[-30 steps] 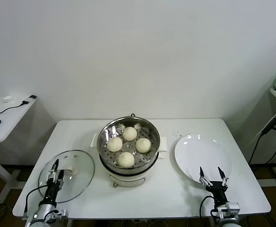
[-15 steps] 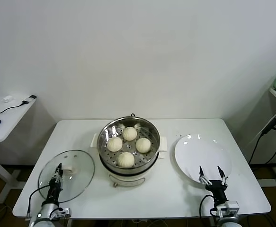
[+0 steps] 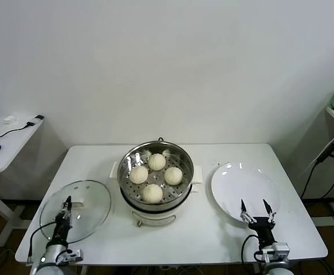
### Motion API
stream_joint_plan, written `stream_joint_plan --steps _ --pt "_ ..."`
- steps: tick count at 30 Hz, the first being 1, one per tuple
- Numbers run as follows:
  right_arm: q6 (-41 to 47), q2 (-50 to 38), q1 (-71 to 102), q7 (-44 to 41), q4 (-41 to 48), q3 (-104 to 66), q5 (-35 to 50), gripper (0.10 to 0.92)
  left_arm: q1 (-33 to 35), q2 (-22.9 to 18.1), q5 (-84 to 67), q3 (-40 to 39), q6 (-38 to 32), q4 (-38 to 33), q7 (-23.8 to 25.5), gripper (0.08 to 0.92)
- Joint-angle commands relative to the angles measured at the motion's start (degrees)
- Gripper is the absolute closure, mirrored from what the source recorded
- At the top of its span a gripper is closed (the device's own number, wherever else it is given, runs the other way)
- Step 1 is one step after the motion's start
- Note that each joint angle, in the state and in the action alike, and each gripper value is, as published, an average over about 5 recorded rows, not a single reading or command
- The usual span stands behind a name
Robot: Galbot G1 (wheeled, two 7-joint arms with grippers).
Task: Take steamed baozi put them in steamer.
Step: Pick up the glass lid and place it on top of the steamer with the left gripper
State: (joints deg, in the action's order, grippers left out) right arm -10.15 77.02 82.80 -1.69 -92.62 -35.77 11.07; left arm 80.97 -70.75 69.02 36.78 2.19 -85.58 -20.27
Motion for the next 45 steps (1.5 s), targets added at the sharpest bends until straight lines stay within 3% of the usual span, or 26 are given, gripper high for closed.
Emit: stream_joint_plan --steps 1,9,16,20,26,33,39,45 --pt "1.31 0.01 0.21 1.42 -1.33 -0.05 -1.61 0.203 2.3 0.99 -1.47 1.04 -0.14 -7.28 2.17 0.867" --pt "2.66 0.05 0.08 2.97 -2.55 -0.1 -3.9 0.203 8.54 8.31 -13.38 4.84 6.69 -25.62 16.89 0.867" --pt "1.58 0.1 0.51 2.47 -2.95 0.06 -4.22 0.203 5.2 10.4 -15.67 4.46 15.8 -37.44 24.62 0.867" --pt "-0.15 -0.12 0.76 1.8 -2.95 0.07 -4.23 0.203 0.68 8.21 -10.72 -2.71 20.8 -41.51 27.04 0.867" --pt "-3.62 -0.18 0.81 1.45 -1.65 0.01 -4.15 0.203 -5.19 3.96 0.46 -17.72 26.69 -41.46 28.28 0.867" --pt "-6.22 -0.01 1.06 1.46 -0.24 0.02 -4.03 0.203 -10.06 -5.79 11.68 -32.29 31.7 -37.62 30.11 0.867" --pt "-7.5 0.14 1.49 1.65 0.22 -0.27 -3.88 0.203 -14.09 -12.52 15.98 -38.3 34.03 -31.29 30.08 0.867" --pt "-8.05 0.14 1.7 1.92 0.39 -0.63 -3.35 0.203 -16.85 -15.8 17.31 -40.7 34.81 -26.04 29.66 0.867"
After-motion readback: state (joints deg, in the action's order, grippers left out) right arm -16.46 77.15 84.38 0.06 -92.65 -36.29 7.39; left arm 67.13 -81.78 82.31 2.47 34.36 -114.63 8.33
